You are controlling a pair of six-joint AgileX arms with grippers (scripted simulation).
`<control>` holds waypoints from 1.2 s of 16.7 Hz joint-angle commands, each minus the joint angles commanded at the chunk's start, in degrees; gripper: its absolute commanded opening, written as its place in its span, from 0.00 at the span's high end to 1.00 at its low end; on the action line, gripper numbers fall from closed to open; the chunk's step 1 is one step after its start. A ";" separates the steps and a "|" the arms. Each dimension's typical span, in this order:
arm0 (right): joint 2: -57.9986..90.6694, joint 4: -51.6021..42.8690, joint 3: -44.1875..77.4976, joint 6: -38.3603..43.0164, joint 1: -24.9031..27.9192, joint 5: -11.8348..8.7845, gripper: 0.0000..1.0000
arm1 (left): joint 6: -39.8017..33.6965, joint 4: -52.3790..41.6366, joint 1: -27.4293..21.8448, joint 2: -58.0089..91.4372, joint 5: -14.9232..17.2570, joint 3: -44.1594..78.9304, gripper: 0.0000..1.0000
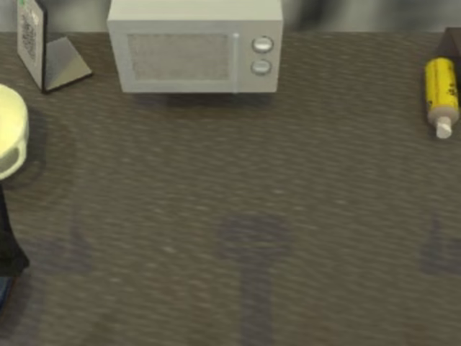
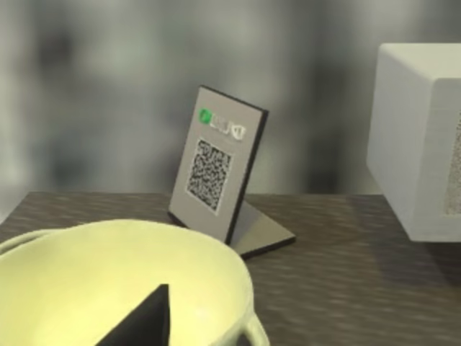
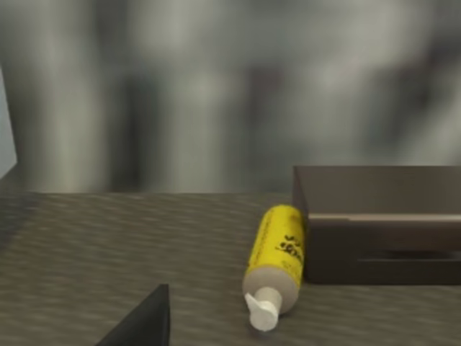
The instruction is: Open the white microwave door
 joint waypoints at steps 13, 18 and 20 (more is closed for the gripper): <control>0.00 0.00 0.00 0.00 0.00 0.00 0.00 | -7.21 -0.07 -15.22 37.51 -13.80 28.64 0.00; 0.00 0.00 0.00 0.00 0.00 0.00 0.00 | -13.31 1.14 -26.08 67.37 -23.48 50.23 0.00; 0.00 0.00 0.00 0.00 0.00 0.00 0.00 | -15.54 1.52 -30.15 78.85 -27.08 58.24 0.00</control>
